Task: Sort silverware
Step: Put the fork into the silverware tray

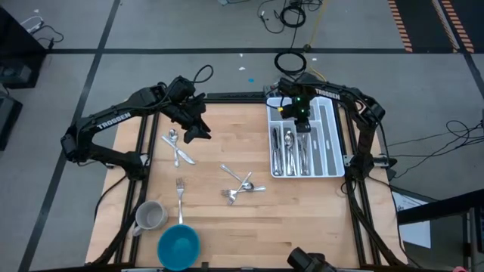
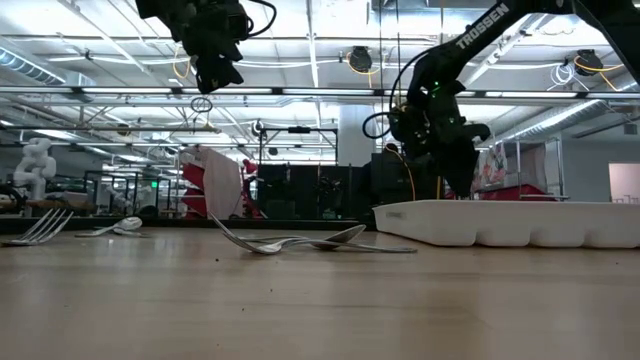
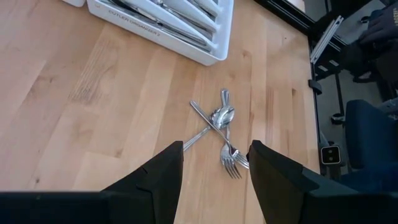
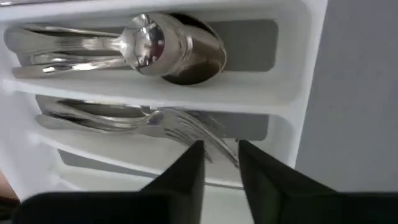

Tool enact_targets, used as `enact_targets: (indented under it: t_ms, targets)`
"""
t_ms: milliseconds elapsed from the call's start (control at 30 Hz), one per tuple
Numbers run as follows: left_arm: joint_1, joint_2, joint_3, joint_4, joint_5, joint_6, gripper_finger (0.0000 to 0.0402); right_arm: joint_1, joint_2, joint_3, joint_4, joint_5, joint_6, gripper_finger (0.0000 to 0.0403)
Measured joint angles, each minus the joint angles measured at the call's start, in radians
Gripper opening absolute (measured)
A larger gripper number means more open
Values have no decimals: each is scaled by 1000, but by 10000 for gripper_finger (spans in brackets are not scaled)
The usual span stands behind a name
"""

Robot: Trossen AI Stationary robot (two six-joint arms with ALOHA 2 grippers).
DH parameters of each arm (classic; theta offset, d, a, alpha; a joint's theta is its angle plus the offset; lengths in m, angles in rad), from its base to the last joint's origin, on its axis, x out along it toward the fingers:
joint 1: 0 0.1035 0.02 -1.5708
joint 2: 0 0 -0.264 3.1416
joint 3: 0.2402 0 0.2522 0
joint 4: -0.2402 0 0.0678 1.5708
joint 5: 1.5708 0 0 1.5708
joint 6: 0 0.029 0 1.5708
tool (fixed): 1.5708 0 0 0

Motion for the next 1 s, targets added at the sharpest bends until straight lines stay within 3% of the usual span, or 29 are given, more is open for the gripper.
enact_targets:
  t_ms: [267, 400, 533, 767, 1000]
  targets:
    - [0, 0, 0, 0, -11, 0, 185, 0, -2, 0, -7, 0, 49, 168]
    - [0, 0, 0, 0, -57, 0, 185, 1, -50, 19, -12, 15, 49, 179]
    - [0, 0, 0, 0, -89, 22, 185, 34, -126, 124, -25, -18, 86, 180]
    - [-5, 0, 0, 2, -85, 16, 185, 272, -231, 338, 10, -64, 240, 181]
    - [-13, -10, -1, 1, 33, -10, 185, 563, -205, 277, 305, -66, 346, 181]
